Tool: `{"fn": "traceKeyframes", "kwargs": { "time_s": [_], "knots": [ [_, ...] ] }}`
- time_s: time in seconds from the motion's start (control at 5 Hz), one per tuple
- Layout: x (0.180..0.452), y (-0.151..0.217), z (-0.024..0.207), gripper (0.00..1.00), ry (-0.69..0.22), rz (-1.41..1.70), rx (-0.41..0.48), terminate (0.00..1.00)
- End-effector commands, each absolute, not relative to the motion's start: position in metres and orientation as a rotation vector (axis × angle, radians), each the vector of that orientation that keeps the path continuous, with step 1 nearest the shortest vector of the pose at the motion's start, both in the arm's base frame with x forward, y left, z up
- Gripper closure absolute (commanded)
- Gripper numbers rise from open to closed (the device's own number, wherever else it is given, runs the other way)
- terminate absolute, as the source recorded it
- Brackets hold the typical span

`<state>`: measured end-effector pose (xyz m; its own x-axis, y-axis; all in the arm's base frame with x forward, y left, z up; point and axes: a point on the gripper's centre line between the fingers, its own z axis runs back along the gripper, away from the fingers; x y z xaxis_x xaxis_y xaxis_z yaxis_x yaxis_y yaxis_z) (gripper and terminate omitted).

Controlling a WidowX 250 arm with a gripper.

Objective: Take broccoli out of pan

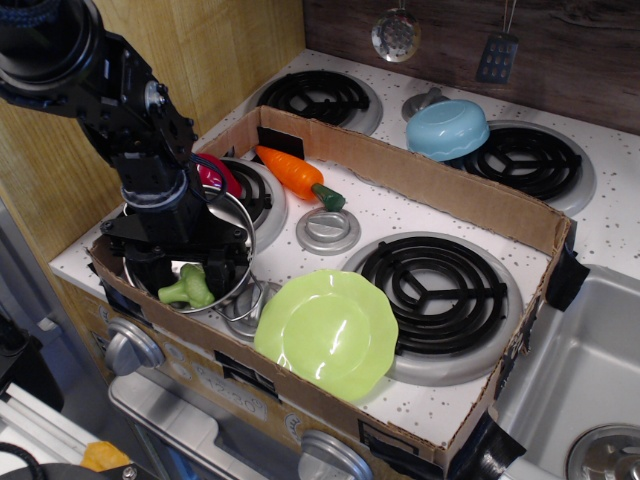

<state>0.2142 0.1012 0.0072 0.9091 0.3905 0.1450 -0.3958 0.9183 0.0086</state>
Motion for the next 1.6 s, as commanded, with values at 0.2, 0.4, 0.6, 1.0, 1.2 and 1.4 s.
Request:
{"fn": "traceKeyframes", "kwargs": {
  "time_s": [0.2,0.4,0.6,1.0,1.2,1.4],
  "knots": [
    [0.245,0.097,0.070,1.00,-0.161,0.298,0.142,0.00],
    [0.255,0.087,0.100,1.00,-0.155,0.285,0.204,0.00],
    [0.270,0.054,0.129,1.00,-0.056,0.371,0.171,0.00],
    [0.300,-0.025,0.134,1.00,-0.137,0.418,0.029,0.00],
    [0.302,-0.050,0.120,1.00,-0.129,0.433,-0.035,0.00],
    [0.287,-0.083,0.111,1.00,-0.148,0.539,-0.042,0.00]
  ]
}}
